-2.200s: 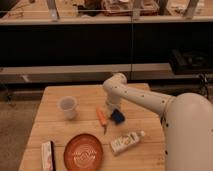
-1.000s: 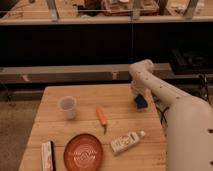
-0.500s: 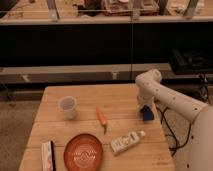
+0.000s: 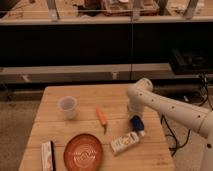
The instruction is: Wipe the white sponge on the table
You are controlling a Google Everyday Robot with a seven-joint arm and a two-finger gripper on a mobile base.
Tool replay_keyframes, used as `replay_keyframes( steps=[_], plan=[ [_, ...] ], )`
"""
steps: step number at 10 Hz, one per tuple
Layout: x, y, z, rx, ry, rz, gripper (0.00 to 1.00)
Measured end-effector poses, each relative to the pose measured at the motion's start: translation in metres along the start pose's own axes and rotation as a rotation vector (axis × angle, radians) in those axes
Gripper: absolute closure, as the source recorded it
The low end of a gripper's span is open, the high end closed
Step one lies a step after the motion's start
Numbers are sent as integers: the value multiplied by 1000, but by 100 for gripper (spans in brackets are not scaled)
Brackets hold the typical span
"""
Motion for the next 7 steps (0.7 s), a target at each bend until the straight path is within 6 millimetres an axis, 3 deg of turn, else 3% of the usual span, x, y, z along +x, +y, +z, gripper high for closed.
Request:
replay_keyframes(
  steps=[4, 7],
  plan=[
    [28, -69, 15, 39, -17, -171, 100],
    [70, -94, 15, 48, -6, -228, 100]
  ],
)
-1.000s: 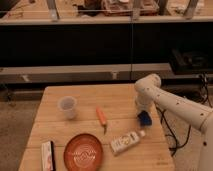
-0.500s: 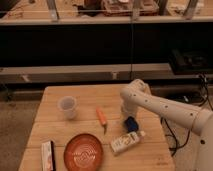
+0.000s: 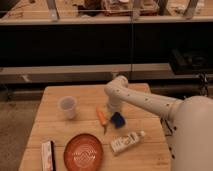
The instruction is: Wipe the white sponge on the table
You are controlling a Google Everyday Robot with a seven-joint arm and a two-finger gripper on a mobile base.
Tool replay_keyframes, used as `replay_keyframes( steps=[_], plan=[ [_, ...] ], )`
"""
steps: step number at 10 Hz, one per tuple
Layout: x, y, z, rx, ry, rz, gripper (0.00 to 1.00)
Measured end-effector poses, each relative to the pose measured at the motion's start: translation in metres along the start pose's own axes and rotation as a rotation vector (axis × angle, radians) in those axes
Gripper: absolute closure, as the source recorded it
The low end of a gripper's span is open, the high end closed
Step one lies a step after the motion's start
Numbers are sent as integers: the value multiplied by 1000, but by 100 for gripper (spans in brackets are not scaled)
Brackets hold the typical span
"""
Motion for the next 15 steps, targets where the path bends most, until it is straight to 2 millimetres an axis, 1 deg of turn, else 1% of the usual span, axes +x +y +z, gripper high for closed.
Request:
replay_keyframes(
  steps=[1, 2, 3, 4, 5, 7, 9, 10, 11, 13, 14, 15],
  plan=[
    [15, 5, 1, -5, 4, 0, 100],
    [29, 15, 0, -14, 7, 14, 95],
    [36, 26, 0, -17, 6, 29, 92],
    [39, 39, -1, -15, 5, 37, 95],
    [38, 43, -2, -12, 5, 40, 99],
    [29, 41, -2, -11, 7, 24, 100],
    [1, 38, -2, -16, 5, 26, 100],
    [-8, 41, -3, -21, 8, 31, 100],
    [-12, 43, -4, -21, 9, 34, 100],
    [-8, 52, -5, -17, 12, 32, 100],
    [-7, 52, -6, -16, 10, 31, 100],
    [-13, 51, -5, -14, 5, 30, 100]
  ],
)
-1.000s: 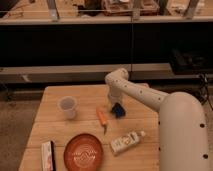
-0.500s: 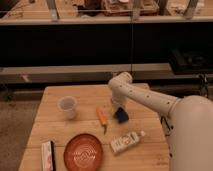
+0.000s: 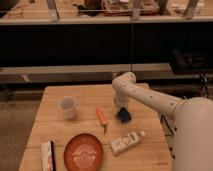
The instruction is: Wipe the white sponge on the table
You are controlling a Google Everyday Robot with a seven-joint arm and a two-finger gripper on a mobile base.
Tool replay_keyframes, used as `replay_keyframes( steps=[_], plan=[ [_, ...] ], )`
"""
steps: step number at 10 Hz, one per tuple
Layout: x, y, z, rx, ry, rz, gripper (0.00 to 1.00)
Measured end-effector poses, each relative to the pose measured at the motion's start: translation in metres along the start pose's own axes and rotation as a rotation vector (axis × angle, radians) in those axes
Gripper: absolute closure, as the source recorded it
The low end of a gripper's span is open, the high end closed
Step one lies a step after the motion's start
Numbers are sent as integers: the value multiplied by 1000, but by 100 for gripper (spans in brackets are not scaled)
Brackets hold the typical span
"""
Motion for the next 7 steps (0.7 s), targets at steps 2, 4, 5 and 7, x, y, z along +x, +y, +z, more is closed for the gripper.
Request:
replay_keyframes(
  steps=[2, 4, 5, 7],
  plan=[
    [-23, -6, -2, 1, -3, 8, 100],
    [-44, -8, -2, 1, -2, 12, 100],
    [-47, -6, -3, 3, -3, 16, 100],
    [-50, 2, -4, 6, -7, 30, 100]
  ],
)
